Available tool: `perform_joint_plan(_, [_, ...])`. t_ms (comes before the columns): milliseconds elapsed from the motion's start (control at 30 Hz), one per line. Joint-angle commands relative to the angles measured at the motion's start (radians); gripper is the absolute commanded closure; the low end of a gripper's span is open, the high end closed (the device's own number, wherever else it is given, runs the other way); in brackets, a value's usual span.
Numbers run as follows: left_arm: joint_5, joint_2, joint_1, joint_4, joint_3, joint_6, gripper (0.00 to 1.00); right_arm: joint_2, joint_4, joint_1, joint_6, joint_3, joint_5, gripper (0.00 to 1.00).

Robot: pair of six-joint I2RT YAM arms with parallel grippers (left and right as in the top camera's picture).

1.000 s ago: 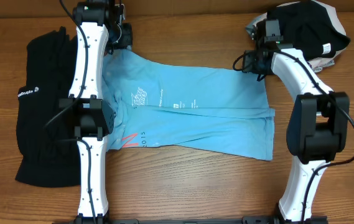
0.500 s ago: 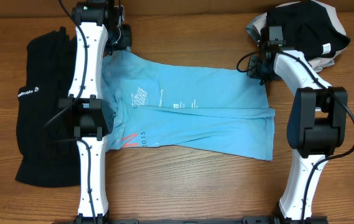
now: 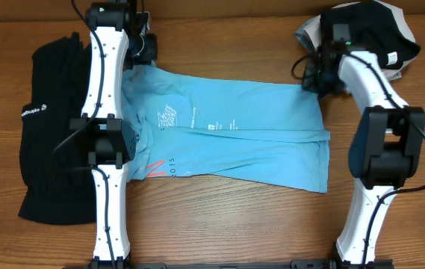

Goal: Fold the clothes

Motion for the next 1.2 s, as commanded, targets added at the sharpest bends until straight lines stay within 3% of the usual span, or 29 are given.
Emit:
perform_joint_plan(0, [-0.002,-0.096,0.027,-0.018,0.023,0.027,0.96,-0.102,-0.063,-0.037,0.006,0.068,-0.053,0.96])
perform_joint_plan(400, [0.001,-0.178,0.038,-0.225,0.023,0.061,0.96,-0.28,-0.327,-0.06,0.006,0.069,-0.084,0.96])
perform_joint_plan(667, [0.0,-0.178,0.011,-0.233,-0.034,0.109,0.96,-0.283,-0.372,-0.06,0.008,-0.024,-0.08,0.96])
perform_joint_plan(1167, [-0.111,-0.237,-0.024,-0.233,-0.496,0.134,0.96,-0.283,-0.414,-0.06,0.018,-0.151,-0.08,0.96])
